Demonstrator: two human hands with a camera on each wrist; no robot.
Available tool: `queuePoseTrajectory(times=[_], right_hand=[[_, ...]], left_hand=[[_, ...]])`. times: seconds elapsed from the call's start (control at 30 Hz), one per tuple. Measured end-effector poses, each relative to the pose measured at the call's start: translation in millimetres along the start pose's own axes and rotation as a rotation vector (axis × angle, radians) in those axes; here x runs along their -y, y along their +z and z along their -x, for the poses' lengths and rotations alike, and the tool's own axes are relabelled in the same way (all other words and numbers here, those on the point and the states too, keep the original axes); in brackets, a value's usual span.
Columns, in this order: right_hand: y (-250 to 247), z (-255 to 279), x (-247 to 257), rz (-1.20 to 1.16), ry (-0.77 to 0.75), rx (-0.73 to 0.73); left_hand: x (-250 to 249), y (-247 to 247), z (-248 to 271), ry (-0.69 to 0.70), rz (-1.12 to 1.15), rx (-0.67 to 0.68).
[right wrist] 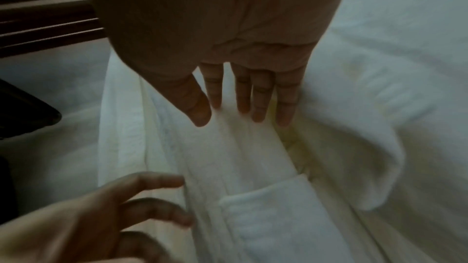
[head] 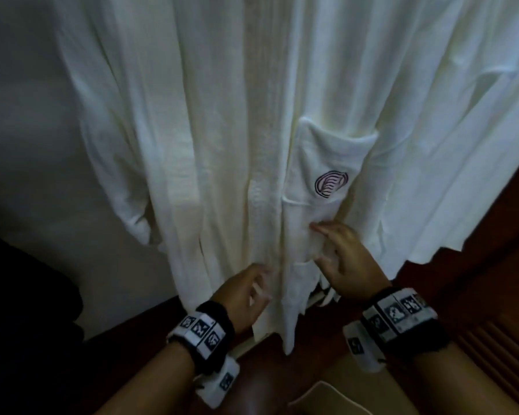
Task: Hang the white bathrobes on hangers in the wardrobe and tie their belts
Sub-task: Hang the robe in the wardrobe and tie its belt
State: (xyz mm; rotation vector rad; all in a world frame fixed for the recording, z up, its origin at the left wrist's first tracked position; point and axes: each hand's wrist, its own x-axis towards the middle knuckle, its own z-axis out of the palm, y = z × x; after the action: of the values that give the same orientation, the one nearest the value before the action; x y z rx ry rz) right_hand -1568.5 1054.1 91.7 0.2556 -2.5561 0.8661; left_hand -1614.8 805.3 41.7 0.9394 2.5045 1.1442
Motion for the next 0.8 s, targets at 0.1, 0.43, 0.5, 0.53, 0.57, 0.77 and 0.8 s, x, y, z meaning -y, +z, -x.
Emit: queuePoseTrajectory(times=[0.1,0.43,0.5,0.53,0.57,0.77,0.8], right_hand=[[-7,-6,4,0.010,-0.020,0.061],[-22,-23,-1,-0.143,0.211,0.157],[-18,-27,-15,-0.045,0.291,0.186],[-14,-29,-20,-0.048,0.318,0.223],[-7,-30,-25,-0.072,0.339,0.266],[49,-29,-23,-0.132,0.364,0.553],[54,-30,-18,-0.175,0.337,0.559]], left_hand=[[-16,19,-26,-0.053,0.024,-0.094],[-28,22,-78,-0.310,0.181,-0.402],[-23,12,-74,-0.415,0.140,-0.410],[-18,8,-72,-0.468,0.113,-0.410],[-13,5,-71,-0.513,0.104,-0.404],[9,1,-58,-0.597,0.109,-0.404],[8,1,-54,-0.605,0.105,-0.413]])
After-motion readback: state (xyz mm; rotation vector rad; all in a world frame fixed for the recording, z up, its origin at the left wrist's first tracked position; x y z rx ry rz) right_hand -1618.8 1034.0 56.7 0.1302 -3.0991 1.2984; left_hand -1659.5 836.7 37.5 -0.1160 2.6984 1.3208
